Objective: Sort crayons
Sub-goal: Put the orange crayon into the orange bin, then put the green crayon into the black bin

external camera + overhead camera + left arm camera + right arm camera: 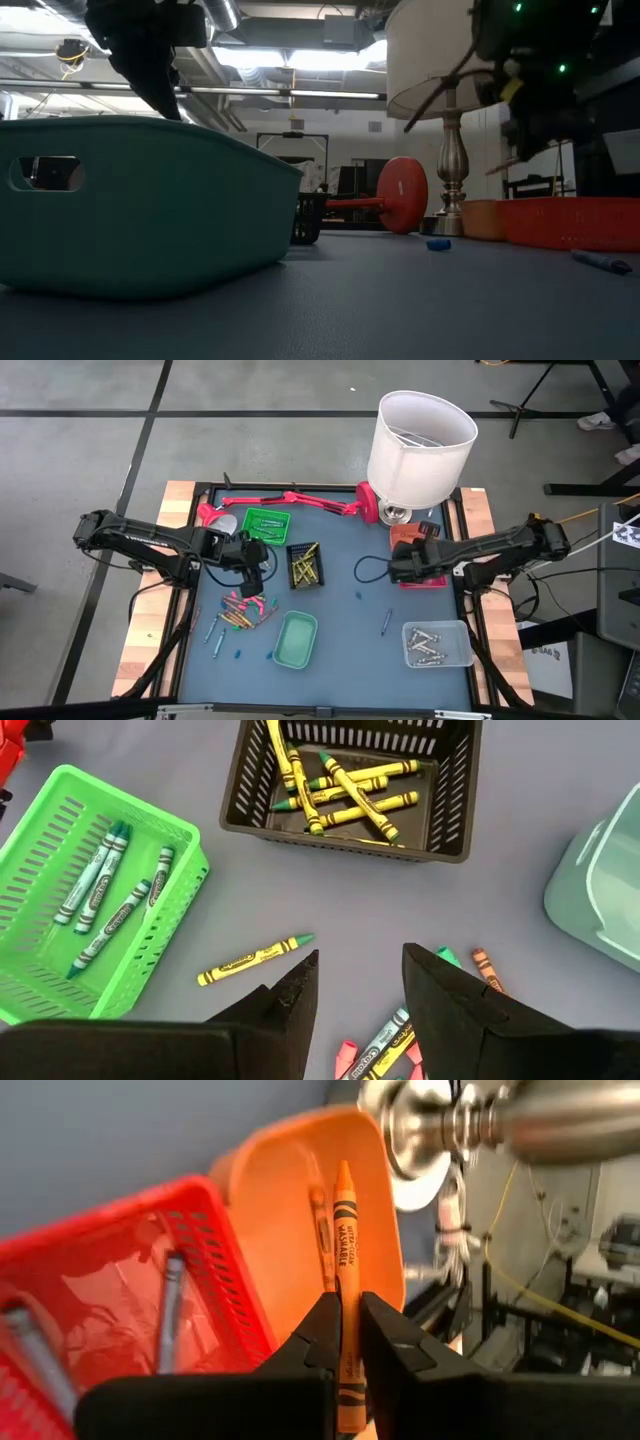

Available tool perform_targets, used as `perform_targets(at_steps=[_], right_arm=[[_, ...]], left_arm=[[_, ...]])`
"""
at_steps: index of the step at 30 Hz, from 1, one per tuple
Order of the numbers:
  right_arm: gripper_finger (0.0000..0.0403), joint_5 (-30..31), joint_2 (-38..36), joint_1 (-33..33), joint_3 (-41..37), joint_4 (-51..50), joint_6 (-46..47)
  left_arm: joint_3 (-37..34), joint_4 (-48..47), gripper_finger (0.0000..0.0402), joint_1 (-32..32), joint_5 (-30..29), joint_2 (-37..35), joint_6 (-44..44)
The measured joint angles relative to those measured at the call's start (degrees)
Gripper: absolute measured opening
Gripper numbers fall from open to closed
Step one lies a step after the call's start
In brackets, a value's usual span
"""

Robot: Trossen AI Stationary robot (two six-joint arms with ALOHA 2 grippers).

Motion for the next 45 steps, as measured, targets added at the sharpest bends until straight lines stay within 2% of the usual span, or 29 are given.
perform_targets(at_steps=[8,15,28,31,34,39,45], right_arm=[[0.0024,0.08,0.02,-4.95,-4.6,5.12,-1.85],[0.0024,0.2,0.04,-8.23,-6.79,8.28,-4.55],[0.0026,0.06,0.04,-9.85,-6.87,9.04,-4.55],[0.0044,0.04,0.04,-9.85,-6.87,9.04,-4.54],[0.0077,0.04,0.06,-9.85,-6.87,9.04,-4.48],[0.0126,0.04,0.04,-9.85,-6.87,9.02,-4.44],[0.0147,0.02,0.04,-9.85,-6.87,9.02,-4.37]], left_arm=[[-0.09,1.07,0.013,0.41,-3.29,0.95,-4.04],[-0.11,1.15,0.013,1.42,-5.52,2.29,-1.89],[-0.11,3.12,0.013,8.36,-5.52,11.87,17.94],[-0.11,3.12,0.013,10.56,-3.05,14.68,21.85],[-0.11,3.13,0.013,12.58,0.77,17.12,26.36],[-0.11,3.13,0.013,15.44,3.84,20.37,34.19],[-0.1,3.27,0.013,18.42,7.82,23.57,41.38]])
